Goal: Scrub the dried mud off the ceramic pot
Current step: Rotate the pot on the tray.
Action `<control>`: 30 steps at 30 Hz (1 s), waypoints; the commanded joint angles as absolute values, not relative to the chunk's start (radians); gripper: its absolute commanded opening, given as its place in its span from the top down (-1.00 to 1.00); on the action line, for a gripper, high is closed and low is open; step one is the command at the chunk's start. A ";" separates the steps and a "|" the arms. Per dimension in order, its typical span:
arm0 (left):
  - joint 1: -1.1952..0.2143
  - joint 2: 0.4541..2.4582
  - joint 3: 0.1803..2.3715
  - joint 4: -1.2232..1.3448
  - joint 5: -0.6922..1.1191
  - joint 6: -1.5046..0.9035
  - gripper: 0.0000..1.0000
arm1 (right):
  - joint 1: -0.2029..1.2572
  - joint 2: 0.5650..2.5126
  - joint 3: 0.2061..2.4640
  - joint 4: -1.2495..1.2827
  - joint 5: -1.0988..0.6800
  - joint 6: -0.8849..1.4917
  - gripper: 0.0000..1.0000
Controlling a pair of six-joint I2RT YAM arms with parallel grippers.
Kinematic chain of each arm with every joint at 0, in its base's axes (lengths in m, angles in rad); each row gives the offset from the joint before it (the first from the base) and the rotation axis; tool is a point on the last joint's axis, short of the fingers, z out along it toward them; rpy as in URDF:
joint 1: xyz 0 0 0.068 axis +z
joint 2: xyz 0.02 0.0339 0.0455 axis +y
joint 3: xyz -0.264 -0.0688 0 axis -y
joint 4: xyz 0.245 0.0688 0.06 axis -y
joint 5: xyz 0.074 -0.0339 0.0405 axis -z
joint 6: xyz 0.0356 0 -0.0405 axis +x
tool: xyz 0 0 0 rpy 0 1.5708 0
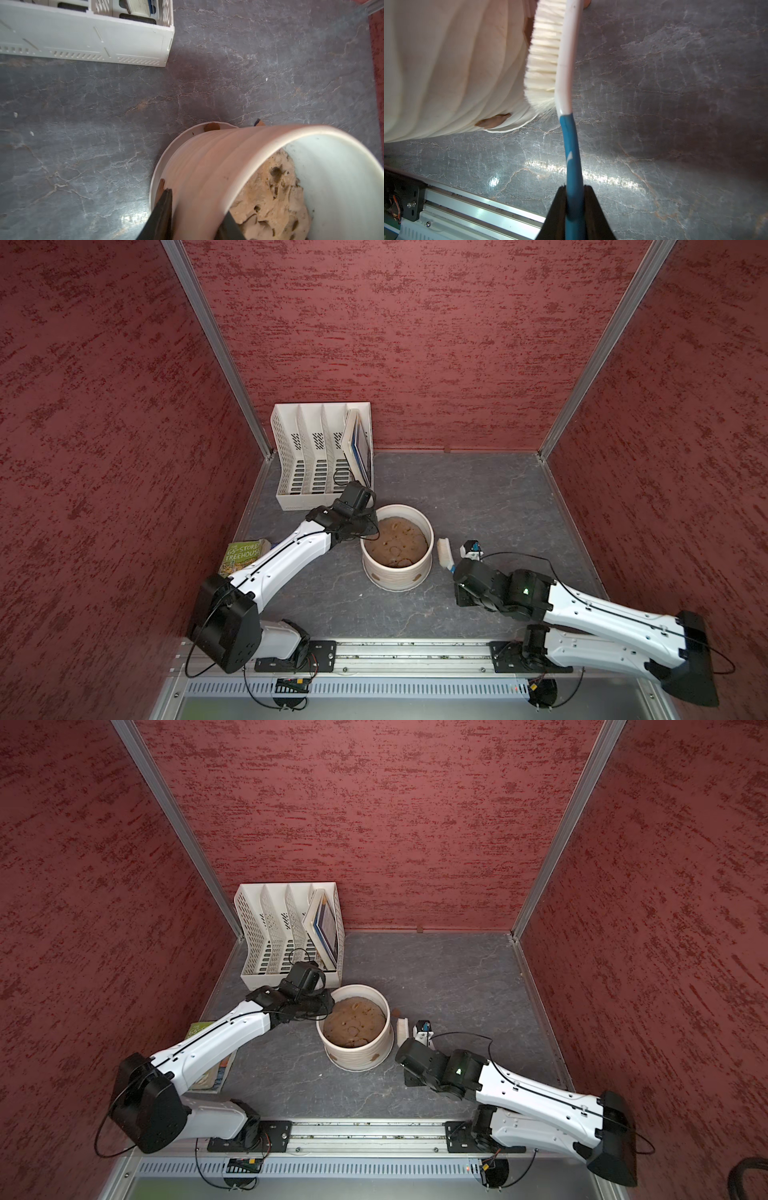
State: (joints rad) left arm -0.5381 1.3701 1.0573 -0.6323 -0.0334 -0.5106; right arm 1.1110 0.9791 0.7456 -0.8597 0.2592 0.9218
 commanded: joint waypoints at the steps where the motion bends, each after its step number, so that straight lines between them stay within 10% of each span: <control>1: -0.542 1.360 1.073 -0.605 -0.027 -0.520 0.49 | 1.121 0.979 0.785 -0.828 0.302 0.905 1.00; 12: -0.544 1.380 1.097 -0.624 -0.006 -0.492 1.00 | 1.121 0.945 0.792 -0.867 0.319 0.858 1.00; 30: -0.578 1.389 1.119 -0.626 0.037 -0.487 1.00 | 1.126 0.909 0.750 -0.781 0.176 0.796 1.00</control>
State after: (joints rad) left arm -0.5667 1.3762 1.0798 -0.6842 -0.0425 -0.4198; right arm 1.1133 0.9085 0.7525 -0.8639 0.2268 0.8299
